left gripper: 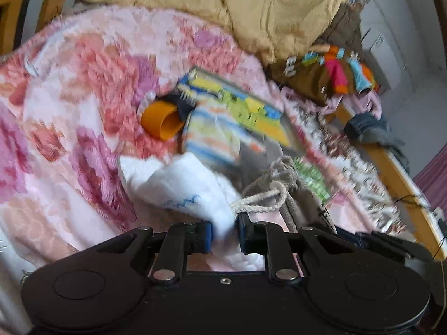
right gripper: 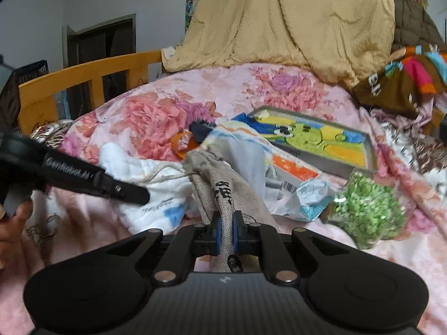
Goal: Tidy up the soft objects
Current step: 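Lift the towel with the left gripper while the right gripper lifts the pouch toward the tray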
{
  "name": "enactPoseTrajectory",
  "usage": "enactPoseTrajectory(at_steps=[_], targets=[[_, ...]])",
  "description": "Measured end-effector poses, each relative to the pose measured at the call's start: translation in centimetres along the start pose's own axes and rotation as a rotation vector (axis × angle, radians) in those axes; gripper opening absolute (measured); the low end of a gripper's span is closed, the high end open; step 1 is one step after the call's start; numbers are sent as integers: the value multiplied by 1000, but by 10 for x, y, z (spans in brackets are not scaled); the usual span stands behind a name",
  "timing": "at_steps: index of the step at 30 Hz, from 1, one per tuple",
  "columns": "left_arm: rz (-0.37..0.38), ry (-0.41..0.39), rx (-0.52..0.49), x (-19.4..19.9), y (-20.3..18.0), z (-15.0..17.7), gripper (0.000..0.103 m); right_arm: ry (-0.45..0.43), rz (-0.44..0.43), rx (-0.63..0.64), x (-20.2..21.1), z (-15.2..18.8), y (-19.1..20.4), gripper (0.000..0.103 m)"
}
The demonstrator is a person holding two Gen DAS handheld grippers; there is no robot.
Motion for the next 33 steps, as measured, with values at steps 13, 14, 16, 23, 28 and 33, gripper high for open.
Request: enactPoseTrajectory(at_steps=[13,14,16,23,28,33], targets=[[124,-225,-112,66,-61,-61,18,-117,83,26,74,-126,-9,8],[126,-229,-135,68,-65,-62,18,-123,84,22,77,-136,-14,8],[122,-225,-183,66,-75,-68,18,-134,91,28,81,-152,-22,8],[101,-233,-291,49,-86,-105,18,-156,129,108,60,-183,-36,8],[69,-252,-284,18,-87,-140,18,-183,118,34,16,-183,-64,8],[25,-214,-321,-38,-87,-156,12,-224,142,-39,-30,-177,-106,8]])
Point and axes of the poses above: each gripper's, at about its wrist camera, not at the fingertips, and x roughly against the way its jaws point, y to its left, z to its underside, the point moved 3 cm from there along -x, roughly the way its jaws point, and after that the axes turned 6 degrees about x, right-handed, at the moved point
